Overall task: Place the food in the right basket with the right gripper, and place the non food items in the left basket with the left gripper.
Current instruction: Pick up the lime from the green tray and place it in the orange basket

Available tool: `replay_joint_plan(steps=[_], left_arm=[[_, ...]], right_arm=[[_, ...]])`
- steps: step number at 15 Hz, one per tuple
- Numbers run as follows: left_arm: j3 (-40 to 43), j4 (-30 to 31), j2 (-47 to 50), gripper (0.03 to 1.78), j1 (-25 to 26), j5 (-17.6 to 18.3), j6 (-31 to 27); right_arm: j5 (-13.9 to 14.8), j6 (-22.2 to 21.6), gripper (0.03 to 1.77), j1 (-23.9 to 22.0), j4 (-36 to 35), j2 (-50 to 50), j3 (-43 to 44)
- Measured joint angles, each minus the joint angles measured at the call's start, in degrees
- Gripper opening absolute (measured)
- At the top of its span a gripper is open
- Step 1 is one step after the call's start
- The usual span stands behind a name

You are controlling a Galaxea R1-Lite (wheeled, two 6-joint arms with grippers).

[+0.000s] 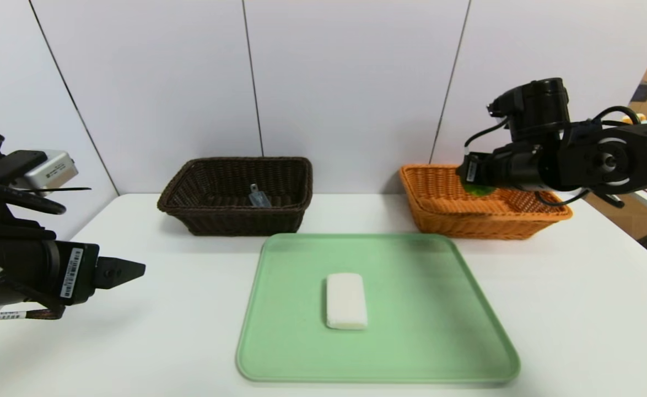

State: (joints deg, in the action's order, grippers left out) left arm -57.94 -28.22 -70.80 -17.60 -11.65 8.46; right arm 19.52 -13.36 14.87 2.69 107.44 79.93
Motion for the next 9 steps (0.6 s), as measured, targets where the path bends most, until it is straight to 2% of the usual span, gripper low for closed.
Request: replay_joint_plan(steps=[2,5,9], left_arm=[[0.0,0.0,0.0,1.69,-0.1,0.0,0.0],[0.1,0.0,0.0,1.69,-0.1,0.0,0.1],[0.3,0.1,-0.1,1.69,-0.1,0.0,0.1]], right_arm=[[-0.3,1.9,1.02,-1.5,-0.8,1.1,-0.7],[-2.7,3.6,1.02,-3.1,-1.0,3.0,-0.7],[-3.2,5.2,1.02,-3.4,-6.4,4.9,-0.7]])
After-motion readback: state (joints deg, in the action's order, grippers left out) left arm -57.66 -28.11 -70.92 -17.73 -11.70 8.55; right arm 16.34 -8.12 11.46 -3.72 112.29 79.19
